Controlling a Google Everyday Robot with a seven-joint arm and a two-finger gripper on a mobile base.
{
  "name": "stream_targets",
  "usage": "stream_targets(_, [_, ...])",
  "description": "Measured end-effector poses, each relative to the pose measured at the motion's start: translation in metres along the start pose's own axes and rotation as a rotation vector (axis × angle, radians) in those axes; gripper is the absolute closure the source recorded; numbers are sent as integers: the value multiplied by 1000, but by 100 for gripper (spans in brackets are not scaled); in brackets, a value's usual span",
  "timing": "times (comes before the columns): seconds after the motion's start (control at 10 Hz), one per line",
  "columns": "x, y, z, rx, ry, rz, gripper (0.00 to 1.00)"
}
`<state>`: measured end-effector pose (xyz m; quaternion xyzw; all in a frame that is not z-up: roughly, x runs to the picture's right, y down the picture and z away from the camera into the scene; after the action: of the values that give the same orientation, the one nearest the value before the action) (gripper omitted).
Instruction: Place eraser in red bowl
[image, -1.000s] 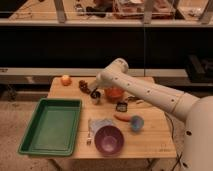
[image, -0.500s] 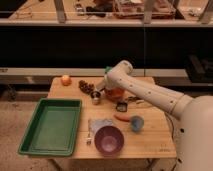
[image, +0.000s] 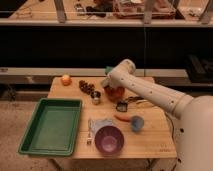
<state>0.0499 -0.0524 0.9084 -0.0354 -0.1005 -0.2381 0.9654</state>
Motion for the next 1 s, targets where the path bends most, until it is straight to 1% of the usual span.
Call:
stream_targets(0.4, [16,12,-4,-12,18,46,100])
stream_targets(0.7, [16,17,-7,-16,12,65,100])
stream_targets(0.8, [17,20,-8,-20,12,70,95])
stream_targets(0.9, [17,23,-9,-27,9,74,86])
stream_targets(1.0, [16,25,-9,-34,8,74,74])
